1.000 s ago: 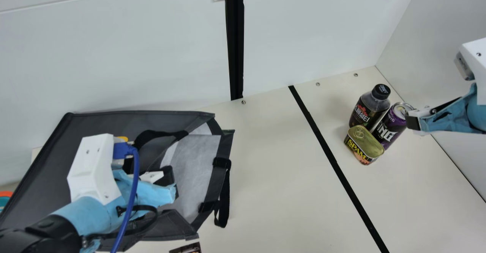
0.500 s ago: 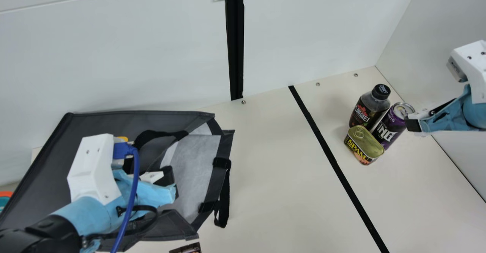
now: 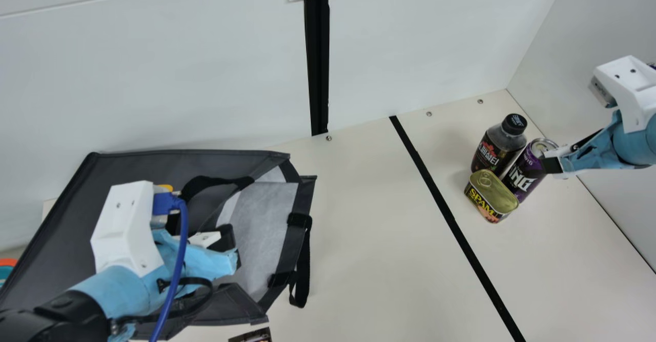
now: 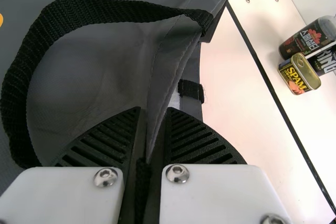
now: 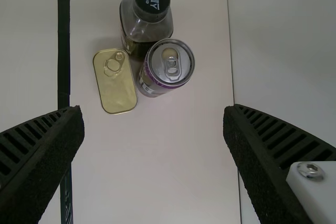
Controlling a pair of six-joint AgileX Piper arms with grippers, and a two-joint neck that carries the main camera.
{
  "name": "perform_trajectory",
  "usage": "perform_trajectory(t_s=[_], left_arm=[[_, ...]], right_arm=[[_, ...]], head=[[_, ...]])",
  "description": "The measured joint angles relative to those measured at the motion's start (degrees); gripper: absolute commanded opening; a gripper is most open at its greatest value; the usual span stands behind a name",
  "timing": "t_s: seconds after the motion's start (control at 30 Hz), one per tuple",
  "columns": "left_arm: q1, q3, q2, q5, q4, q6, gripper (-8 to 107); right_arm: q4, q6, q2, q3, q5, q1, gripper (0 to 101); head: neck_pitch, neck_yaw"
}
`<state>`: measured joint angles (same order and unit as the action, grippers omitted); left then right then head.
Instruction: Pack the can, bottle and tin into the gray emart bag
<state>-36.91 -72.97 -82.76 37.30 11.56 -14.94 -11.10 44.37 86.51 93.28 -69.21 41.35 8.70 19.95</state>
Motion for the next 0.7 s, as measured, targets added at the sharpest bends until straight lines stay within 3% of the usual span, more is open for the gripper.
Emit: perform_trajectory(t_s=[0.7], left_arm=[[0.0, 0.0, 0.0, 0.0, 0.0, 0.0, 10]], right_arm=[[1.3, 0.6, 7.7, -0.4, 4.0, -1.9, 91]], head=[[0.0, -0.1]])
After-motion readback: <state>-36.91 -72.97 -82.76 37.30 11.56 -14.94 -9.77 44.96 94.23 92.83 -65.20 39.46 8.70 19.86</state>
